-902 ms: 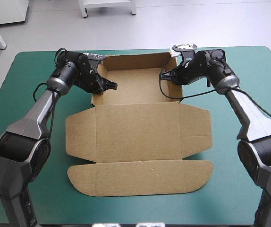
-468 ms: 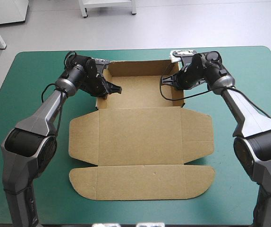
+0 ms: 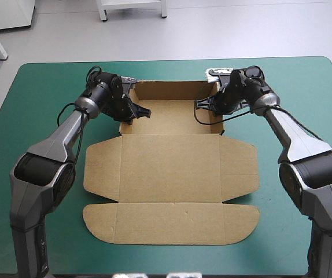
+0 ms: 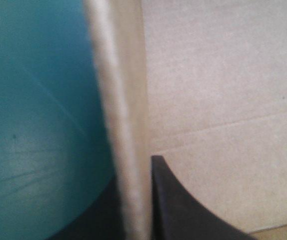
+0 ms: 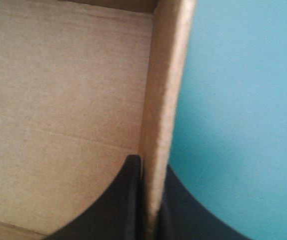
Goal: Fold the box
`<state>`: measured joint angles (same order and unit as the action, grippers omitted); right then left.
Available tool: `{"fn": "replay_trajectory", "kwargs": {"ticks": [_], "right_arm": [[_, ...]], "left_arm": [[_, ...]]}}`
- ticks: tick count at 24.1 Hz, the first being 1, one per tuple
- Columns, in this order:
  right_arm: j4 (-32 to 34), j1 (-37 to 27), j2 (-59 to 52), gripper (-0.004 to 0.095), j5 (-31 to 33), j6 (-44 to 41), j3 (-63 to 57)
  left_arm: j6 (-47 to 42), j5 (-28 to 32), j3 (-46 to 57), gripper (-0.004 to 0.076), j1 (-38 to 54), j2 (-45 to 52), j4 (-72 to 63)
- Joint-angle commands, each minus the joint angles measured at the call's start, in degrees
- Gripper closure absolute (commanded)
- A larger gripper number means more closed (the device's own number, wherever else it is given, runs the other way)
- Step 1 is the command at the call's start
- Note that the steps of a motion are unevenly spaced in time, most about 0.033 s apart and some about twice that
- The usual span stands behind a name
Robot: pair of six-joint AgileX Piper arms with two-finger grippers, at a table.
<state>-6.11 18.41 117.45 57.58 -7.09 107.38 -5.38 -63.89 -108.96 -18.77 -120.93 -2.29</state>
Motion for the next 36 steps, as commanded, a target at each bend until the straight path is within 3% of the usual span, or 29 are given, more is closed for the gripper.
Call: {"fn": "replay_trajectory", "kwargs": {"ticks": [1, 7, 9, 16, 18, 19, 20, 21, 23, 26, 29, 36], "right_arm": [[-0.80, 0.75, -1.68, 0.0907, 1.82, 2.93, 1.20], [0.11, 0.75, -1.59, 0.0902, 1.47, 3.28, 1.20], [0.61, 0.75, -1.59, 0.0857, 1.47, 3.28, 1.20], [0.64, 0.75, -3.47, 0.0462, 0.43, 3.28, 1.98], [0.78, 0.65, -4.14, 0.0368, 0.29, 3.28, 2.88], [0.88, 0.65, -4.49, 0.0320, 0.46, 3.03, 4.04], [0.88, 0.65, -4.61, 0.0320, 0.76, 2.92, 4.56], [1.01, 0.65, -4.80, 0.0320, 1.00, 2.71, 5.42], [1.37, 0.65, -4.89, 0.0320, 1.86, 2.26, 6.33], [1.61, 0.65, -4.89, 0.0320, 3.38, 1.97, 6.99], [3.20, 0.65, -5.02, 0.0321, 6.35, 1.40, 6.99], [4.82, 0.65, -9.94, 0.0327, 3.64, 0.49, 6.99]], "left_arm": [[1.57, 4.96, -1.67, 0.0733, -1.14, 1.93, -1.39], [1.57, 5.33, -1.67, 0.0732, -1.14, 1.93, -1.39], [1.68, 5.33, -1.67, 0.0732, -1.14, 1.93, -1.39], [2.07, 4.48, -5.35, 0.0724, -1.14, 2.26, -0.17], [2.07, 3.39, -7.26, 0.0689, -1.14, 2.26, 0.30], [2.07, 2.56, -8.66, 0.0619, -1.14, 2.38, 1.06], [2.07, 2.17, -9.20, 0.0582, -1.14, 2.51, 1.05], [2.07, 2.07, -9.75, 0.0459, -1.14, 2.93, 0.93], [2.07, 2.07, -9.90, 0.0319, -1.14, 3.49, 0.81], [1.97, 0.75, -9.90, 0.0184, -1.14, 3.77, 0.71], [1.97, -0.07, -9.90, 0.0188, -1.14, 5.68, 0.73], [3.54, 3.00, -9.90, 0.0188, -1.14, 12.65, 3.52]]}}
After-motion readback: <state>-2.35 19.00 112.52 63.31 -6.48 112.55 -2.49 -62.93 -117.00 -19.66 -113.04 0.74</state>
